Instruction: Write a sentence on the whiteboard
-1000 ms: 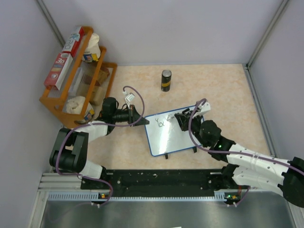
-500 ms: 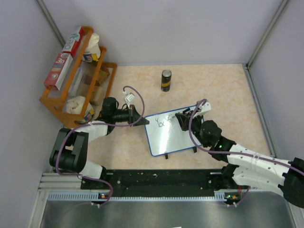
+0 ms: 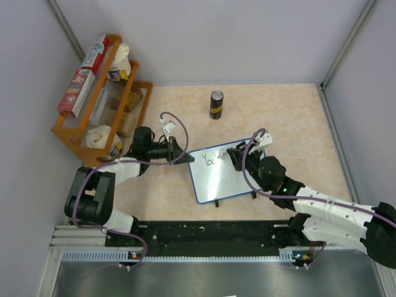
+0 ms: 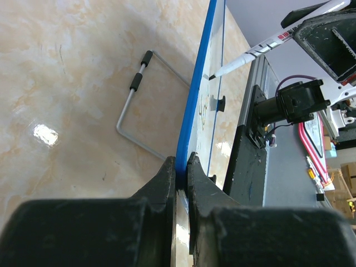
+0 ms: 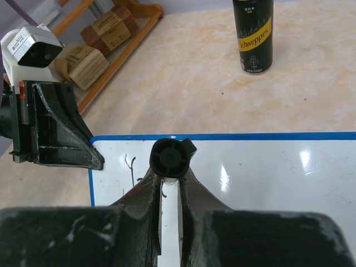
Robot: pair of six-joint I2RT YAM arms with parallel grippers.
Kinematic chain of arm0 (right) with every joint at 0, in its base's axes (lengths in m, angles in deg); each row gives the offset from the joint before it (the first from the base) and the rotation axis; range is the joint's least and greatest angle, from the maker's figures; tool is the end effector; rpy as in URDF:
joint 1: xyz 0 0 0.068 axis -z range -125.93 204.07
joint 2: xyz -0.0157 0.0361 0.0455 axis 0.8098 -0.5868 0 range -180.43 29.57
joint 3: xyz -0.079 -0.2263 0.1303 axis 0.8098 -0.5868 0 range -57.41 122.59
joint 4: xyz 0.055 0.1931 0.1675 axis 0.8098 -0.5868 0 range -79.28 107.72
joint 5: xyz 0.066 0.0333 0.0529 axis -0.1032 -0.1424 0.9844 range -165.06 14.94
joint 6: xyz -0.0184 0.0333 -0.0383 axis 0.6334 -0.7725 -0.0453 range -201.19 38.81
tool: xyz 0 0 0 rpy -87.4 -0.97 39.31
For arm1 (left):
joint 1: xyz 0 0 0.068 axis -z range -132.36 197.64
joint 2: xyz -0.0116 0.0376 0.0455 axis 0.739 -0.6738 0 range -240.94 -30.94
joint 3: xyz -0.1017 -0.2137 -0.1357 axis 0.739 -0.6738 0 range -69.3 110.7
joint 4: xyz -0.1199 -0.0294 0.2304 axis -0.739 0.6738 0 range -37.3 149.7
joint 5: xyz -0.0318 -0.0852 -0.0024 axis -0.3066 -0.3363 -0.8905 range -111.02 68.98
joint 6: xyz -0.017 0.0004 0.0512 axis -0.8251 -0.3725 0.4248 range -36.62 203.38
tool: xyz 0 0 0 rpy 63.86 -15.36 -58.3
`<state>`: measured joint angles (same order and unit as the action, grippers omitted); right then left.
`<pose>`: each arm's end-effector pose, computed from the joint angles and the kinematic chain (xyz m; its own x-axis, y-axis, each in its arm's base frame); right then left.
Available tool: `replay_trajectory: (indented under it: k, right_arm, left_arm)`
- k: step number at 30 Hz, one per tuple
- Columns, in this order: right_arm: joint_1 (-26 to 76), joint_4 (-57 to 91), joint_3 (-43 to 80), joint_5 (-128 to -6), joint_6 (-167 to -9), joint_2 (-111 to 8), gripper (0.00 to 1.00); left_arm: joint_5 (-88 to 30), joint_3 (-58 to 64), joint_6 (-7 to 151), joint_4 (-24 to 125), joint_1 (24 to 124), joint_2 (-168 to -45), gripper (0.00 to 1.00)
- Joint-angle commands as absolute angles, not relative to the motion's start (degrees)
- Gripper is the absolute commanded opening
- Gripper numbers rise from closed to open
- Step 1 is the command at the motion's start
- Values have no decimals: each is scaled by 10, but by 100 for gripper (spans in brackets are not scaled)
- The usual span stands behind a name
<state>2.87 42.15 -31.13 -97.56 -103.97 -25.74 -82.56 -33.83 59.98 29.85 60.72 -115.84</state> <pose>0.1483 0.1627 0.2556 -0.2325 0.2819 -0.9308 -0.4239 0.8320 0.3579 0.2684 -0.0945 0.1886 -0.7470 -0.0208 -0.6645 0.6286 0.3031 -0.7162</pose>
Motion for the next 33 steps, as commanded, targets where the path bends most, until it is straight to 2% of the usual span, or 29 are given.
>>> replay_trajectory:
  k: [1,20,33]
  right_arm:
    - [34,429,-317,-963,-1047,-254,0]
    - [34,427,-303,-974,-1047,-201,0]
    - [35,410,-286,-1002,-1039,-233,0]
  left_arm:
    - [-773,-348,665,339,611,-1179,0]
    - [-772,-347,665,339,611,-1182,0]
    - [-772,-347,666,341,611,-1180,0]
